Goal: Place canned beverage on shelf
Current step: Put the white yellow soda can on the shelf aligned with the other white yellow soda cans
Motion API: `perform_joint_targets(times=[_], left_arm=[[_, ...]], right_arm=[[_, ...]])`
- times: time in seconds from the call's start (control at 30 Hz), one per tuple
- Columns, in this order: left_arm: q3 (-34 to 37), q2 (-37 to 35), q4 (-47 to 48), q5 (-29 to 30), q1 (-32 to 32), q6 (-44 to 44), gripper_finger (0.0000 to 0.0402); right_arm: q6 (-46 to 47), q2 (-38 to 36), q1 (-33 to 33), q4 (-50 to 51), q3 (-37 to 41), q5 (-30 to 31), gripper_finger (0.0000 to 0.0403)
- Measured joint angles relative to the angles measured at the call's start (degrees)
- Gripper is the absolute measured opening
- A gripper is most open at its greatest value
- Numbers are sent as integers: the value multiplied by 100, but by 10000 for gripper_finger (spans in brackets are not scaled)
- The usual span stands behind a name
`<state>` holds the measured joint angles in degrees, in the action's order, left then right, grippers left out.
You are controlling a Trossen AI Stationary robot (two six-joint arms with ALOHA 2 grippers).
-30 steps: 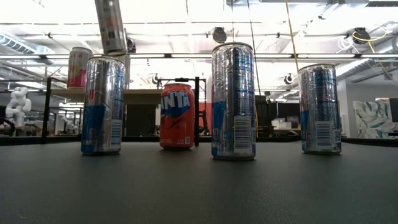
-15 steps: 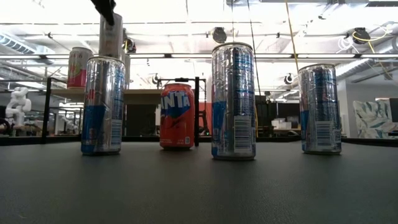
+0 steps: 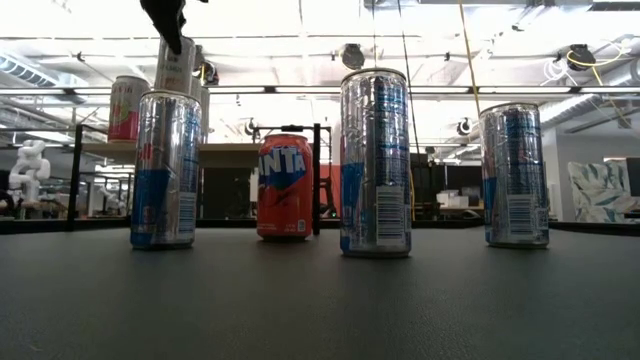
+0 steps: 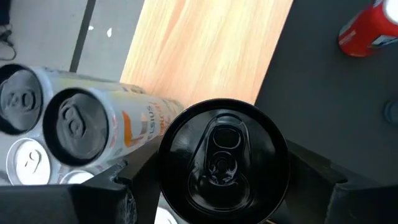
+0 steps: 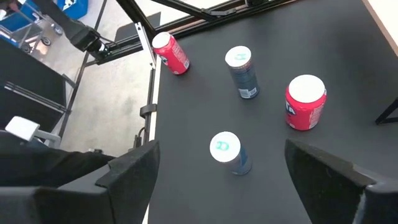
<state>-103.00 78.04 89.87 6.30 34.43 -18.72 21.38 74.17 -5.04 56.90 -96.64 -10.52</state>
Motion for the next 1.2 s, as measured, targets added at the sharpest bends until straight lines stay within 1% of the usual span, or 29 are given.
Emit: perform_joint_targets(times=[0.1,0.3,0.4,0.57,0.9,1.03,1.2], left_arm=[[101,-228,-156,-161,68,-48,254],[665,-577,-643,-304,230,-348,254],[810,-589,-600,-303,283,-465,254],[1003,-582,-791,-279,343,-625,254],[1108,-561,-796,-24,389,-911,254],[1108,-561,-794,-10,389,-920,254],[1108,-561,-801,-10,385,-920,268]], right_arm=[[46,0,0,0,0,0,324],[40,0,4,0,0,7,324],[39,0,4,-2,0,9,324],[71,0,4,-2,0,15,324],[175,0,4,-3,0,22,324],[175,0,4,-4,0,26,324],[156,0,4,-4,0,177,324]])
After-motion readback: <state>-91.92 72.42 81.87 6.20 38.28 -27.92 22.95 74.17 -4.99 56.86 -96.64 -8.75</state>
